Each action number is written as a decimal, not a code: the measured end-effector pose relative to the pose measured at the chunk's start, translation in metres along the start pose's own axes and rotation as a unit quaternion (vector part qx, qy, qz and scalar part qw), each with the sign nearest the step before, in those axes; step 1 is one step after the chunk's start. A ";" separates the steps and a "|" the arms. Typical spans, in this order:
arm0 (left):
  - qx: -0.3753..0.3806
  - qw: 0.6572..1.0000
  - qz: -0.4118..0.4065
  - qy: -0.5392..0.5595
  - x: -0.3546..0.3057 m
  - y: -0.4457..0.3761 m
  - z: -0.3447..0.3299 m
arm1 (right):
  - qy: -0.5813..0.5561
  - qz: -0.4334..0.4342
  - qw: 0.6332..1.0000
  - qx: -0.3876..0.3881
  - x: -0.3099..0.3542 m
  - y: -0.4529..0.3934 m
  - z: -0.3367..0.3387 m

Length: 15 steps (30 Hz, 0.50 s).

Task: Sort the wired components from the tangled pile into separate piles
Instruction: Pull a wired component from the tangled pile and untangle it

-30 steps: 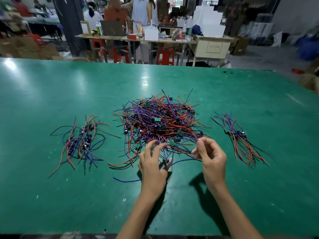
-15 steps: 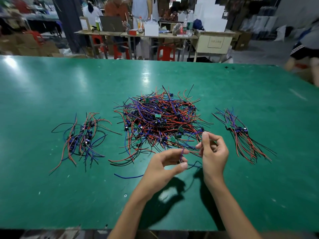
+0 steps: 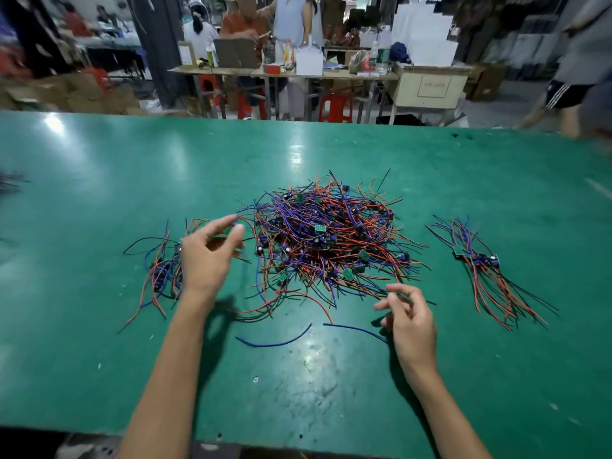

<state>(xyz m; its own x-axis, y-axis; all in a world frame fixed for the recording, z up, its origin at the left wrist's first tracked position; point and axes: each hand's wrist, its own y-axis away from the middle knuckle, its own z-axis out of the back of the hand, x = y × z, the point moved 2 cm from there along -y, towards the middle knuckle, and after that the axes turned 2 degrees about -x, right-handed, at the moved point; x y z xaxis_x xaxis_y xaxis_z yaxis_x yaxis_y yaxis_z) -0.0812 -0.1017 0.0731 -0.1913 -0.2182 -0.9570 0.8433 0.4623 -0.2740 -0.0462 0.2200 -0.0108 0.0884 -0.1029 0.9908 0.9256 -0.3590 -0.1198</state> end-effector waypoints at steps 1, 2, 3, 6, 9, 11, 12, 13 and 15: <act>-0.008 0.993 -0.015 -0.120 0.009 -0.017 0.013 | 0.034 0.008 0.999 0.013 0.000 0.000 -0.002; -0.006 0.971 -0.025 -0.237 0.020 -0.031 0.024 | 0.066 0.013 0.997 0.025 -0.001 0.001 -0.003; 0.005 0.946 -0.029 -0.321 0.032 -0.040 0.034 | 0.090 0.017 0.995 0.032 -0.001 0.001 -0.004; 0.032 0.905 -0.026 -0.424 0.059 -0.043 0.052 | 0.171 0.063 0.982 0.046 0.003 0.002 -0.005; 0.002 0.876 -0.059 -0.478 0.060 -0.030 0.050 | 0.294 0.160 0.935 0.119 0.008 0.011 -0.012; -0.049 0.884 -0.065 -0.461 0.049 -0.013 0.041 | 0.338 0.216 0.904 0.148 0.011 0.018 -0.017; -0.068 0.895 -0.079 -0.433 0.043 -0.001 0.034 | 0.347 0.238 0.895 0.151 0.012 0.021 -0.018; -0.067 0.908 -0.106 -0.399 0.036 0.015 0.025 | 0.354 0.251 0.889 0.149 0.013 0.023 -0.019; 0.012 0.924 -0.165 -0.346 0.024 0.049 0.005 | 0.366 0.266 0.881 0.134 0.013 0.024 -0.018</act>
<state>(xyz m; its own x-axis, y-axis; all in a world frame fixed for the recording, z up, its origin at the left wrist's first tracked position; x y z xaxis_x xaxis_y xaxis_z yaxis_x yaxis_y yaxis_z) -0.0421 -0.0889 0.0375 -0.0798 -0.8439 -0.5305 0.8086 0.2564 -0.5295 -0.0295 0.1929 -0.0018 0.3661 -0.7976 0.4795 0.8870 0.1432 -0.4391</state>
